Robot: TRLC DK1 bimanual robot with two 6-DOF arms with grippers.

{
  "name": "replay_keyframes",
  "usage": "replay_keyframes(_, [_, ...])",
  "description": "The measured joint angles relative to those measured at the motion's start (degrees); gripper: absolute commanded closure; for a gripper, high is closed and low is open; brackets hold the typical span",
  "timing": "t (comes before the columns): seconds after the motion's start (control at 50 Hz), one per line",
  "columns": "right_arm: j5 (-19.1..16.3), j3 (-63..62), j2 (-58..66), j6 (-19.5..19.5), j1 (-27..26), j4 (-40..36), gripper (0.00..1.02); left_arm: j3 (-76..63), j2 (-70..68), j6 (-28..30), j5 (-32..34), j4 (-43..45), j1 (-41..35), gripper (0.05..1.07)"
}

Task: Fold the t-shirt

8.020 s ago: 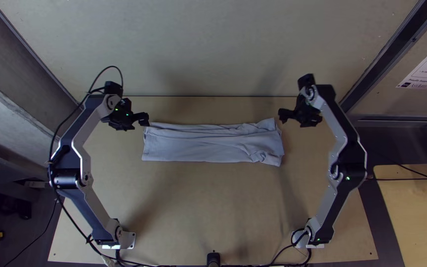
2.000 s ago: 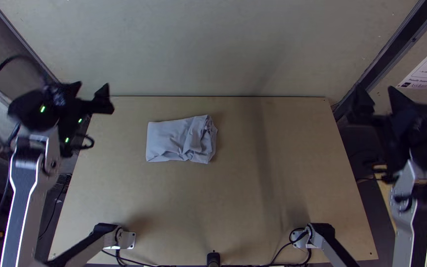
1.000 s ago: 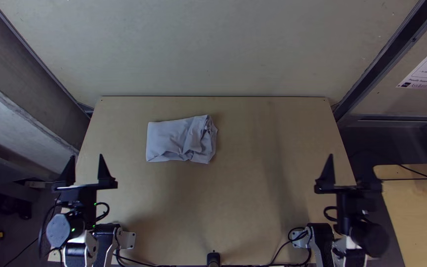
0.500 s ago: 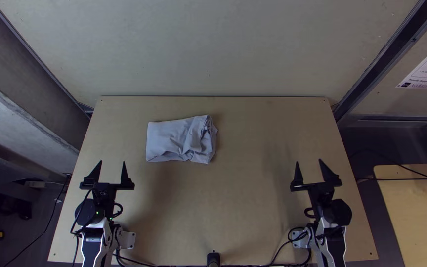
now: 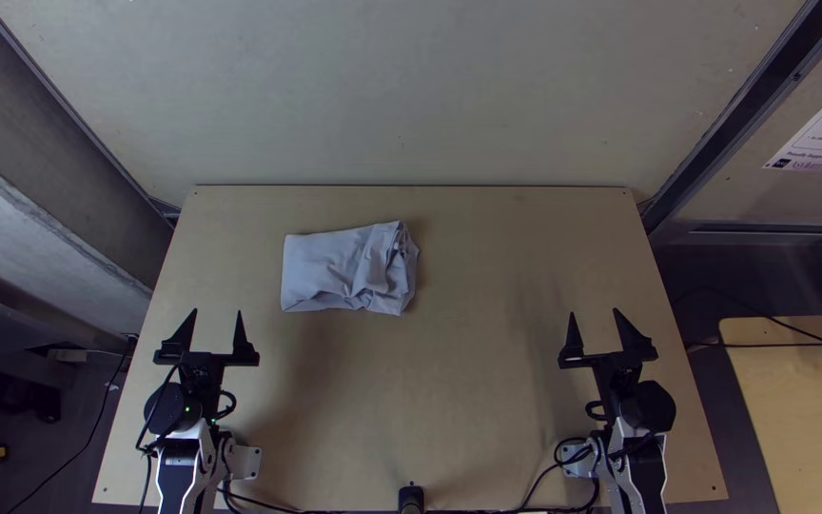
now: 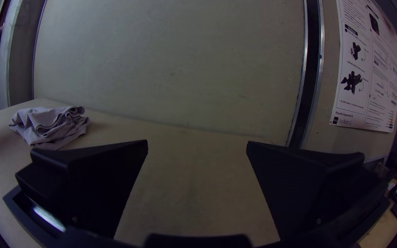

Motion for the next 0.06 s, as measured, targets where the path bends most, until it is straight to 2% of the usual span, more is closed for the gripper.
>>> replay_keyframes(0.06, [0.0,0.0,0.0,0.0,0.0,0.0,0.04,0.0,0.0,0.0,0.0,0.0,0.0,0.10])
